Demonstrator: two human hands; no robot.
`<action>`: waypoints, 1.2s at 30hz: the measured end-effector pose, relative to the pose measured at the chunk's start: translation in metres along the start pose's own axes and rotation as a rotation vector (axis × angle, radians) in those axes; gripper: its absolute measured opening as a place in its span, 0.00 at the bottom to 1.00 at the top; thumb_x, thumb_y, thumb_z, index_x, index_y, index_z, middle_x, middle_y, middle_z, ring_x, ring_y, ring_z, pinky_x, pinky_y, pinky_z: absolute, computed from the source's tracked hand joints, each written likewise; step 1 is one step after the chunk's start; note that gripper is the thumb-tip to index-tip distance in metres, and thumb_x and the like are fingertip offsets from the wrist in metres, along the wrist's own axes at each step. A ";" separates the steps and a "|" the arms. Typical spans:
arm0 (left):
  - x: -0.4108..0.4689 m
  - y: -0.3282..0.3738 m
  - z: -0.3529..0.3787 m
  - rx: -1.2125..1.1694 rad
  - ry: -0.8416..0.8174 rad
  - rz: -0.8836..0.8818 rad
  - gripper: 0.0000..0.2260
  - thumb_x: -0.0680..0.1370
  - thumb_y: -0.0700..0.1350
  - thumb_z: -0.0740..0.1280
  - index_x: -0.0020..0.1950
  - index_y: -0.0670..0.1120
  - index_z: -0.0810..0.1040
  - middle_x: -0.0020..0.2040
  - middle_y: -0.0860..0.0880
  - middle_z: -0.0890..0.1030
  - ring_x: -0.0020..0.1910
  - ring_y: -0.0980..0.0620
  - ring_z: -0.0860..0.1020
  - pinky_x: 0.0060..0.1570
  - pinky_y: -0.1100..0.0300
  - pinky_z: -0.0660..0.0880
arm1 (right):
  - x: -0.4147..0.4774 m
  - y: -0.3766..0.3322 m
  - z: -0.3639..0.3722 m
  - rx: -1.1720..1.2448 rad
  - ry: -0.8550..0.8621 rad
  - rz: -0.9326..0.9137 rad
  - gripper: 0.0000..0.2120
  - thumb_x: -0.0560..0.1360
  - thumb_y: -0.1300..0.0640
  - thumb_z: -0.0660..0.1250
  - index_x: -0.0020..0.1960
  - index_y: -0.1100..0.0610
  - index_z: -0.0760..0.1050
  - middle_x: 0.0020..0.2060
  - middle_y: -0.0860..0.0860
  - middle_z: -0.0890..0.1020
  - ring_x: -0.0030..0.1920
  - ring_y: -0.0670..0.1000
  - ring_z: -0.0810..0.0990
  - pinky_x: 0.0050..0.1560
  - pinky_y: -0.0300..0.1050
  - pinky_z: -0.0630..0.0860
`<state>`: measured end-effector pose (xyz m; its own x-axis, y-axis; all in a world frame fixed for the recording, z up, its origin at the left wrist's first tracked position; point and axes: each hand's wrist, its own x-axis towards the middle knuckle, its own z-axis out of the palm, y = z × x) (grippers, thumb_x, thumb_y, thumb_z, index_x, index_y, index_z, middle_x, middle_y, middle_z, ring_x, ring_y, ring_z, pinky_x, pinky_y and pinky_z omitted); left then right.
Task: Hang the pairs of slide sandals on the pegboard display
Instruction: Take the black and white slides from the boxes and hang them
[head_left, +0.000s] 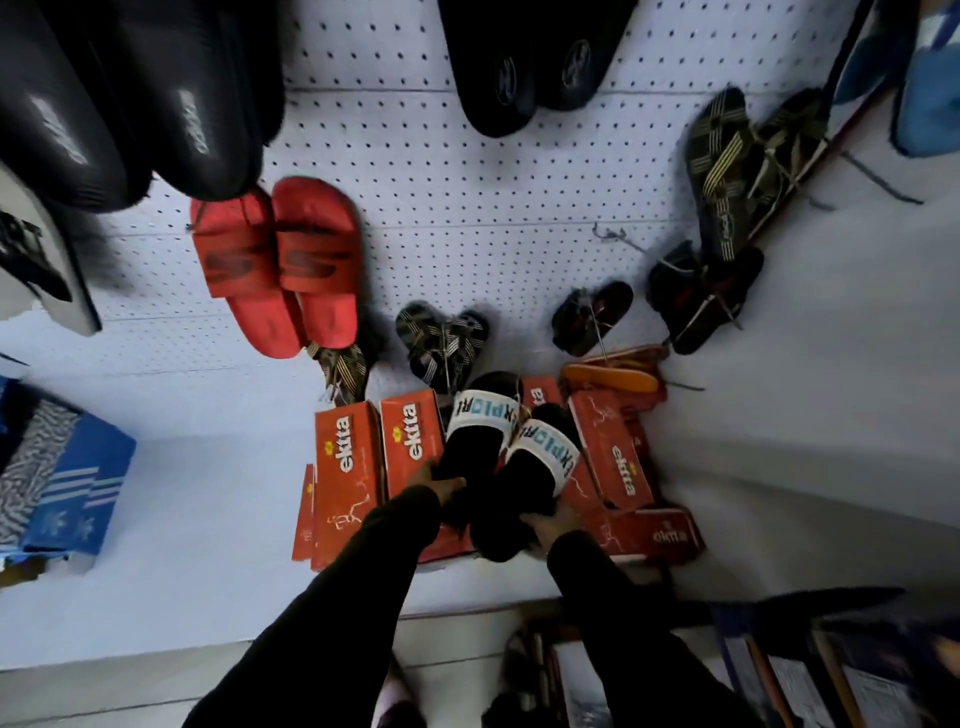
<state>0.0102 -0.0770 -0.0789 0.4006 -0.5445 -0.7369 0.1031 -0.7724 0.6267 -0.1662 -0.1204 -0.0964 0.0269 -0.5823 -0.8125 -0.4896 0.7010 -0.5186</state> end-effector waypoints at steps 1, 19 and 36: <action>0.002 0.000 0.000 -0.040 -0.009 -0.041 0.28 0.76 0.37 0.68 0.75 0.38 0.65 0.70 0.37 0.72 0.68 0.38 0.72 0.69 0.49 0.67 | 0.002 0.002 -0.002 0.050 0.004 0.000 0.24 0.75 0.70 0.67 0.70 0.68 0.70 0.64 0.65 0.78 0.62 0.65 0.78 0.68 0.64 0.72; -0.065 0.022 -0.001 -0.473 -0.042 0.146 0.21 0.75 0.32 0.68 0.68 0.36 0.71 0.66 0.36 0.77 0.45 0.47 0.80 0.28 0.63 0.78 | -0.047 -0.040 -0.057 0.316 -0.053 -0.422 0.33 0.74 0.69 0.68 0.75 0.53 0.66 0.69 0.59 0.76 0.69 0.62 0.75 0.71 0.64 0.70; -0.178 0.184 -0.045 -0.599 0.016 0.825 0.17 0.73 0.34 0.70 0.62 0.36 0.75 0.56 0.42 0.80 0.40 0.52 0.83 0.38 0.61 0.80 | -0.184 -0.201 -0.126 0.424 -0.082 -1.030 0.29 0.75 0.73 0.65 0.73 0.58 0.65 0.56 0.57 0.81 0.55 0.53 0.81 0.52 0.42 0.79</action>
<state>-0.0017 -0.1072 0.1789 0.5644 -0.8253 -0.0174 0.2267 0.1347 0.9646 -0.1823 -0.2059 0.1907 0.3135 -0.9482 0.0511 0.1367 -0.0082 -0.9906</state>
